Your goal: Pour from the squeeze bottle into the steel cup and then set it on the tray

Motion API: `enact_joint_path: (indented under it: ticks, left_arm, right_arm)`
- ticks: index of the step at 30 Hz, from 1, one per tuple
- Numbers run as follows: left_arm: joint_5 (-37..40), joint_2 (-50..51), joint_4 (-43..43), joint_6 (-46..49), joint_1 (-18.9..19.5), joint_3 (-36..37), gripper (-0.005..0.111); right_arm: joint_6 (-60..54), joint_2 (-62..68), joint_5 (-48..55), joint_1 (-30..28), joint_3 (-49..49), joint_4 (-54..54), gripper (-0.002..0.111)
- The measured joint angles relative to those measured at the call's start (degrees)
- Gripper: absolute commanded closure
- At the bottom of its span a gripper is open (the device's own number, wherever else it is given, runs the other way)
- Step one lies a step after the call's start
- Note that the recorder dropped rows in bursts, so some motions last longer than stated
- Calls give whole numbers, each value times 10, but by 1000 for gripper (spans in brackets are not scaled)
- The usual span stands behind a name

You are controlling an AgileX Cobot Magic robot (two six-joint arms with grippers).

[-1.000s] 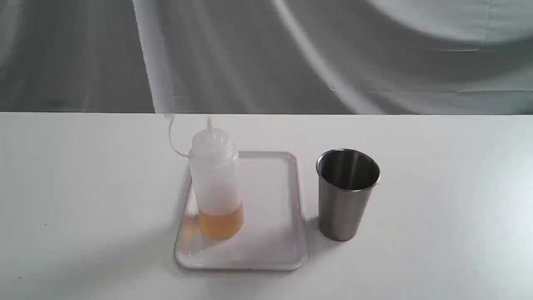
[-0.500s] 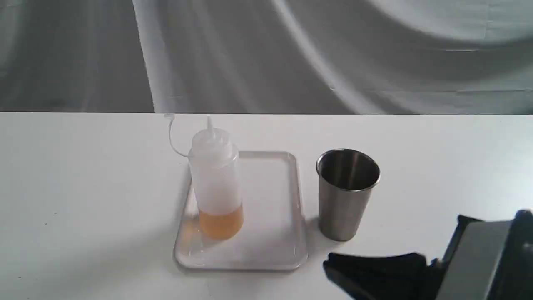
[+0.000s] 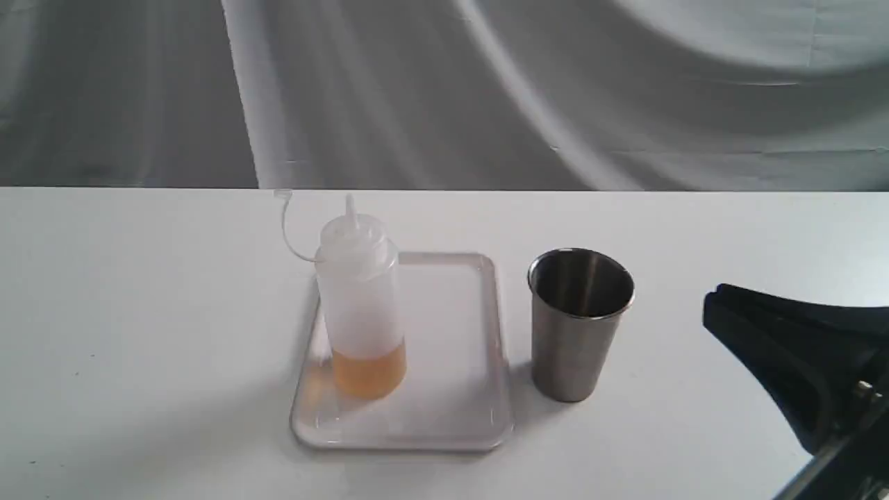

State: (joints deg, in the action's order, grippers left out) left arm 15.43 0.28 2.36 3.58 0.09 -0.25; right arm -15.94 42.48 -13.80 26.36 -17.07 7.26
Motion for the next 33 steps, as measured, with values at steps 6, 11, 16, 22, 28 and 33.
enact_joint_path:
  ticks: [6, 11, 16, 22, 28, 33]
  left_arm:
    - [0, 0, 0, 0, 0, 0, 98]
    - [0, 0, 0, 0, 0, 0, 98]
    - [0, 0, 0, 0, 0, 0, 98]
    - [0, 0, 0, 0, 0, 0, 98]
    - [0, 0, 0, 0, 0, 0, 98]
    - [0, 0, 0, 0, 0, 0, 98]
  right_arm:
    - [0, -55, 29, -39, 14, -1, 108]
    - [0, -86, 37, -82, 35, -1, 108]
    - [0, -121, 40, -130, 56, -1, 108]
    - [0, -170, 47, -173, 82, -2, 108]
    - [0, -224, 51, -219, 118, -2, 108]
    - [0, -268, 52, -257, 153, -2, 108]
